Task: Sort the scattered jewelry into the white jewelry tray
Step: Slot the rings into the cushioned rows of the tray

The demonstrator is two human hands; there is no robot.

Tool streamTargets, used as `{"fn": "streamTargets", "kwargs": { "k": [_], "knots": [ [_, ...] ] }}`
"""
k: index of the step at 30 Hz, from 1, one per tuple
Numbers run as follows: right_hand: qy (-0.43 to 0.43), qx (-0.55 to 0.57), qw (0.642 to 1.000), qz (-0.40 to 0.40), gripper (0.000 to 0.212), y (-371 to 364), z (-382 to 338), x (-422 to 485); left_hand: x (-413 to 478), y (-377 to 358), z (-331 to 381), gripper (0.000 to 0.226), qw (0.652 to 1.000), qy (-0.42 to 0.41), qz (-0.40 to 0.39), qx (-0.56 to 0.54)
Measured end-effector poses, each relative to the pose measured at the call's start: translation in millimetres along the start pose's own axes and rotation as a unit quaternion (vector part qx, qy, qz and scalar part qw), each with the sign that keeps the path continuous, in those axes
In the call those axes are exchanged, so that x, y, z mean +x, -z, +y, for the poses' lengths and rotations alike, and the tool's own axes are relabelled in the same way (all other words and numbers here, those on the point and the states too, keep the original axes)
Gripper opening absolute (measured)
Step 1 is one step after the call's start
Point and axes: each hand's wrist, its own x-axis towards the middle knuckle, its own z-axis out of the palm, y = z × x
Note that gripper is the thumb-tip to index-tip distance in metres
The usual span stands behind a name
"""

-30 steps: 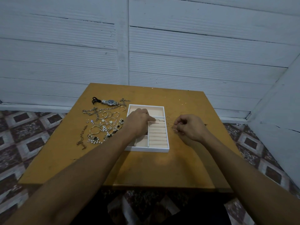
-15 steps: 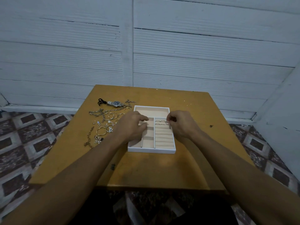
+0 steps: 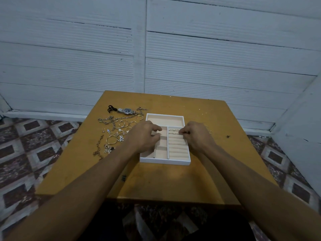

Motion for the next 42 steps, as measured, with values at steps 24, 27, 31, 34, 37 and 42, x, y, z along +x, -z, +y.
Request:
{"fn": "streamTargets", "kwargs": {
  "k": [24,27,31,34,37,42],
  "knots": [
    [-0.030,-0.127,0.990,-0.056,0.022,3.5,-4.8,23.3,0.5,-5.8,6.1,0.032,1.000,-0.005,-0.005,0.001],
    [-0.044,-0.091,0.993,-0.056,0.018,3.8,-4.1,23.5,1.7,-6.3,6.6,0.033,1.000,-0.009,-0.003,0.005],
    [-0.069,0.013,0.996,-0.049,0.014,9.3,0.2,17.3,4.0,-6.5,11.5,0.033,1.000,-0.017,-0.001,0.005],
    [-0.093,0.099,0.991,-0.014,0.012,20.6,9.2,10.6,7.5,-9.8,18.5,0.032,0.999,-0.035,0.008,0.010],
    [-0.108,0.156,0.982,0.003,0.020,33.1,20.1,0.5,15.7,-18.7,28.2,0.028,0.999,-0.052,0.013,-0.005],
    [-0.130,0.164,0.978,0.004,0.032,46.0,43.9,-23.8,34.4,-34.1,56.1,0.027,0.996,-0.082,0.015,0.018]
  ]
}}
